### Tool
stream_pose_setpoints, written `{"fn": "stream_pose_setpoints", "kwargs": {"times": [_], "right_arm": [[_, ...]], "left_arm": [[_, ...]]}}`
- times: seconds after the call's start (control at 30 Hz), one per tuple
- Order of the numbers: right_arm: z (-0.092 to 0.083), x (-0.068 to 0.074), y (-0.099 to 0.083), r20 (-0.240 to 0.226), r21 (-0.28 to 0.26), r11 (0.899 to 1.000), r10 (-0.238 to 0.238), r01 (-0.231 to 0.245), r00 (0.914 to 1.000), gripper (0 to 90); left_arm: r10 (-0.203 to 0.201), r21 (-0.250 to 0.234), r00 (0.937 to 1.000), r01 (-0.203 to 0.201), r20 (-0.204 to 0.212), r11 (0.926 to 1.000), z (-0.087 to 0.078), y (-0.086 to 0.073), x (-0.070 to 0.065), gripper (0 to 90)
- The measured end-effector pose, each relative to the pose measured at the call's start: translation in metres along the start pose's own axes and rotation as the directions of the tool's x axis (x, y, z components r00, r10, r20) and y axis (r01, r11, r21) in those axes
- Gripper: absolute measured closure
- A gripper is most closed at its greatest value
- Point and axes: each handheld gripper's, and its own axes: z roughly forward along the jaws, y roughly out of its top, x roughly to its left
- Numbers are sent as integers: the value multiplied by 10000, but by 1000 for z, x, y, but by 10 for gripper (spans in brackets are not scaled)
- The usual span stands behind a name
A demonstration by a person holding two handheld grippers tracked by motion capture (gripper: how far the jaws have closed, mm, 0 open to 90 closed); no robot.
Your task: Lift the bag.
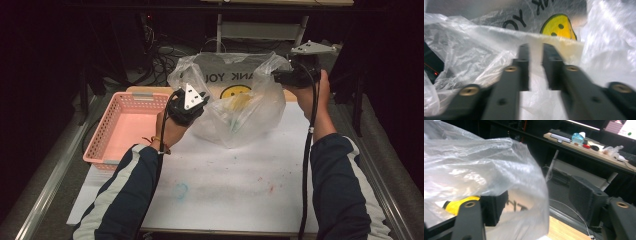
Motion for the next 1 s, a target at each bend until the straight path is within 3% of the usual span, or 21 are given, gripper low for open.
{"fn": "stream_pose_setpoints", "kwargs": {"times": [0.1,0.27,0.43,0.5,0.63,0.77,1.0], "right_arm": [[-5,4,-3,-89,165,9994,-312,313,9995,287],[-16,1,-10,-162,-1,9999,-168,168,9997,266],[-30,-6,-14,535,-28,9999,-128,129,9985,253],[-35,-8,-14,1195,133,9993,-368,355,9921,251],[-48,-15,-16,876,-145,9993,-331,345,9956,253],[-55,-18,-24,852,-230,9996,-154,174,9962,252],[-60,-3,-44,333,-687,9975,-134,157,9994,243]], "left_arm": [[-100,380,9996,110,-279,9992,9,-2,4,879],[-521,497,9973,547,-527,9973,18,-5,13,880],[-597,464,9970,621,-500,9970,20,-5,14,879],[-569,453,9972,592,-487,9972,20,-5,13,880],[-588,457,9971,610,-476,9971,18,-5,13,880],[-661,221,9971,670,-384,9975,9,-5,15,877],[-610,-347,9981,608,-27,9975,-17,-17,11,611]]}}
